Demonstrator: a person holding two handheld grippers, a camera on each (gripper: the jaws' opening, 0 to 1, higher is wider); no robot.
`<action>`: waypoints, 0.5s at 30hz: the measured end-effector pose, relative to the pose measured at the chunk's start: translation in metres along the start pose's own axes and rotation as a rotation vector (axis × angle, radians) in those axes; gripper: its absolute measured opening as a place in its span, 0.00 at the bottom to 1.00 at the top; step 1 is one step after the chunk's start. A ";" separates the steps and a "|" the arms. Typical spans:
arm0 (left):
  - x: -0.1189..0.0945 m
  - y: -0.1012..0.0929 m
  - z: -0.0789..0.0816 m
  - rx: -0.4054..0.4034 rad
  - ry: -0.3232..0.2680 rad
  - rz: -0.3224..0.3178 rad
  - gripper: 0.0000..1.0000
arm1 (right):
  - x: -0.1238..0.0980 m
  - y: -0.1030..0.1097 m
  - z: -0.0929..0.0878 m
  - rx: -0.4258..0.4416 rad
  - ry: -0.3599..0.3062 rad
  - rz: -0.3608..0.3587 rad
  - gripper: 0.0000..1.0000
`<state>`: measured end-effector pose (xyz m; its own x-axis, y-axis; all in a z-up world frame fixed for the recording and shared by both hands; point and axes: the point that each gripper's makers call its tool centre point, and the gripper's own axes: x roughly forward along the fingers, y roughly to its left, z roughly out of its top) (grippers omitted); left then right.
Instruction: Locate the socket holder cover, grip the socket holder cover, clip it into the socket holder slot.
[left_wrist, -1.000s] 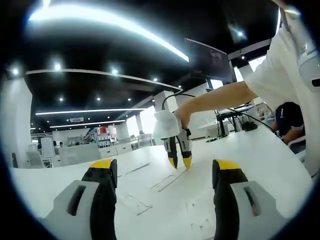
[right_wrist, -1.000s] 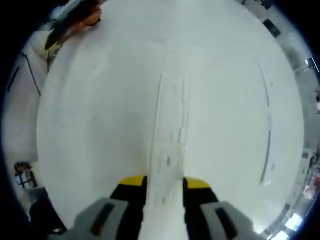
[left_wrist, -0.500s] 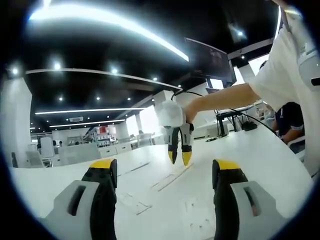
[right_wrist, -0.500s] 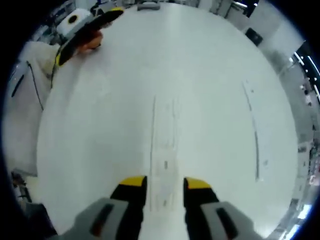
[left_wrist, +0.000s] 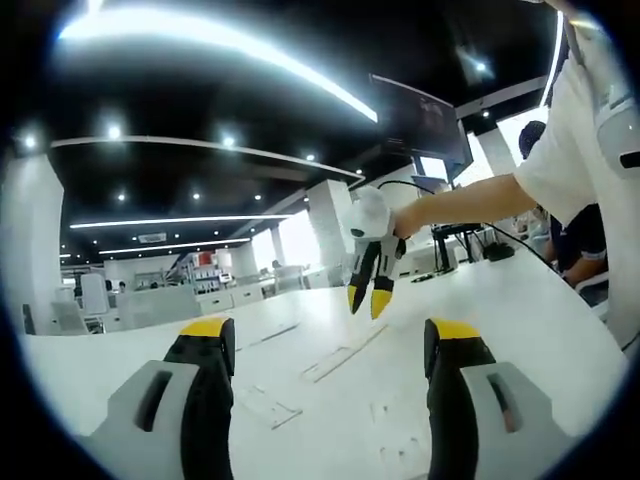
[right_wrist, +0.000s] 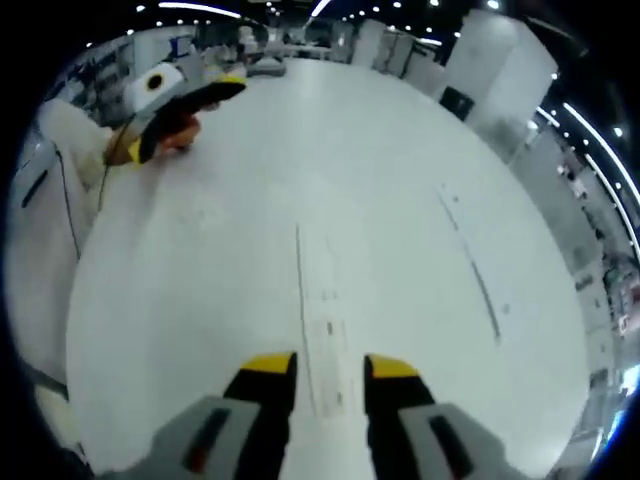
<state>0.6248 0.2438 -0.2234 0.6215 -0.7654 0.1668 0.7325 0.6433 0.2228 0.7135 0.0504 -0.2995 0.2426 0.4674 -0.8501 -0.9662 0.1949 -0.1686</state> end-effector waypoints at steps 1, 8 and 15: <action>0.000 0.000 0.000 0.000 0.000 -0.001 0.77 | 0.000 -0.001 -0.002 0.001 0.001 -0.003 0.28; -0.001 0.001 0.001 0.003 0.000 0.000 0.77 | -0.002 -0.005 -0.028 0.002 0.086 0.005 0.26; -0.003 0.003 0.004 0.010 -0.008 0.008 0.77 | 0.001 -0.007 -0.043 -0.006 0.164 0.021 0.24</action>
<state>0.6240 0.2482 -0.2195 0.6250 -0.7605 0.1758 0.7247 0.6491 0.2313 0.7164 0.0119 -0.3205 0.2049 0.3244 -0.9235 -0.9716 0.1812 -0.1520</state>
